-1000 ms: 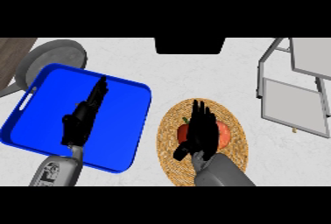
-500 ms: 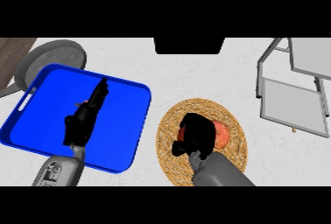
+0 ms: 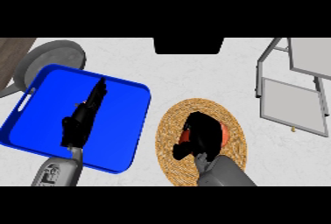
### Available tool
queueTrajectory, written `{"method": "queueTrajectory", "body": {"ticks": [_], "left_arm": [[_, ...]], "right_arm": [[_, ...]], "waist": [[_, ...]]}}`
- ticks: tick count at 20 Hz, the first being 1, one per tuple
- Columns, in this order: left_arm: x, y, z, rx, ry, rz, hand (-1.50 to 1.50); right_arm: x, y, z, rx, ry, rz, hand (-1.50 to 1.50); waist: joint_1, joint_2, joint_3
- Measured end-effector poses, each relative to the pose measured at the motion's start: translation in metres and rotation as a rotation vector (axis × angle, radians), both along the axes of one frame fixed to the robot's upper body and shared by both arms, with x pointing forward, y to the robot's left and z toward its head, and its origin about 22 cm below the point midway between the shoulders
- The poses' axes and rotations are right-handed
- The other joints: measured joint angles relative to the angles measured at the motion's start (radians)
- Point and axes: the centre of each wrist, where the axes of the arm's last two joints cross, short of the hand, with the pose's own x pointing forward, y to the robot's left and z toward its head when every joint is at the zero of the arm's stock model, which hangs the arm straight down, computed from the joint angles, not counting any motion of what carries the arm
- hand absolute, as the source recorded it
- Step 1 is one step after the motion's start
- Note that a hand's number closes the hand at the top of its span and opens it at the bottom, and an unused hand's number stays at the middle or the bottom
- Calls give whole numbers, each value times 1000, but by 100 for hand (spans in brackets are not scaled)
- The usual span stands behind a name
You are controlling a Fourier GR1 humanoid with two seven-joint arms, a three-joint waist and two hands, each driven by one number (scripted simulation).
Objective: Pick the bell pepper from the placemat and place it in the tiered shelf
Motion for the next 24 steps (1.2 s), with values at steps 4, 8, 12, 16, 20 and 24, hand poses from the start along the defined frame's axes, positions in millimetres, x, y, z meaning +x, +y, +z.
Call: {"method": "queueTrajectory", "body": {"ticks": [4,8,12,16,20,24], "left_arm": [[3,1,0,0,-4,-1,0],[0,5,-3,0,0,-3,0],[-1,-1,-1,-3,6,3,0],[-1,4,-3,0,10,3,0],[-1,1,-4,-2,14,6,0],[-2,3,-9,-1,13,5,0]], "right_arm": [[-5,-11,10,48,-44,-18,150],[-12,-10,35,154,-182,-23,150],[-24,-13,65,244,-348,-38,150],[-34,-17,101,268,-496,-60,150],[-46,-23,129,238,-616,-105,150],[-49,-33,159,176,-714,-162,150]], "waist": [[-2,0,0],[-3,-2,0],[-7,-4,0],[-7,-4,0],[-8,-4,-1],[-9,-5,-1]]}}
